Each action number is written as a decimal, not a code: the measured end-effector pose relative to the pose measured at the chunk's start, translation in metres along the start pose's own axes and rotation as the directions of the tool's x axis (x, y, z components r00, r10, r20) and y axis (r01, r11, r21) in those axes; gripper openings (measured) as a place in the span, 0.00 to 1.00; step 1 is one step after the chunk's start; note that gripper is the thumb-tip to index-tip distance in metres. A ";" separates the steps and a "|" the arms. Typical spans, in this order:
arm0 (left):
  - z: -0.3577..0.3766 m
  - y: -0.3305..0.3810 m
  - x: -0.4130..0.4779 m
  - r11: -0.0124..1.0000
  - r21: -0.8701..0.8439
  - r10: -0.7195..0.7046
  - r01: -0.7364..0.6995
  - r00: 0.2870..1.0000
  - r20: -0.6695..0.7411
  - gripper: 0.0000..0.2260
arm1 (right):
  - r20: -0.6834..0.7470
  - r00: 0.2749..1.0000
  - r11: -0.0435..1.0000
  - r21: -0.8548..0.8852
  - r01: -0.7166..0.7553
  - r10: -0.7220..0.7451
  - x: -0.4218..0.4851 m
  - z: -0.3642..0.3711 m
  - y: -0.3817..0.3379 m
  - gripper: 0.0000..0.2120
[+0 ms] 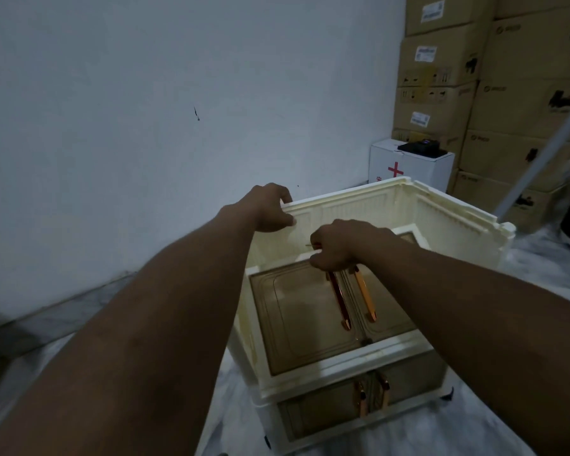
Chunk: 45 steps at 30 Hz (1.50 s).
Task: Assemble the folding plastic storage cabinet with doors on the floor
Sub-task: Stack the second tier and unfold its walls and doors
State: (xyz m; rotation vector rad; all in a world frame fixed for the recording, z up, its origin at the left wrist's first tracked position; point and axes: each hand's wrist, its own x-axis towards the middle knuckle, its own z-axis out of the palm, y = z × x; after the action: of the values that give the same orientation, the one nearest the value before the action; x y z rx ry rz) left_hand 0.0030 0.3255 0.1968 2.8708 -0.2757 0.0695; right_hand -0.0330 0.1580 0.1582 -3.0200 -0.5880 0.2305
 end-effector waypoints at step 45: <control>-0.036 -0.022 -0.134 0.986 0.168 -0.046 0.019 0.987 0.154 0.23 | -0.324 0.936 0.986 -0.130 0.103 -0.140 -0.064 -0.029 -0.063 0.16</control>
State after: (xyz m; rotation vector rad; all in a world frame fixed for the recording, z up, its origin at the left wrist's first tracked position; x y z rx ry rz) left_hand -0.1251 0.3796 0.2163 3.0509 -0.2642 -0.1477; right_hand -0.1105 0.1909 0.2008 -3.0076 -0.7716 -0.3236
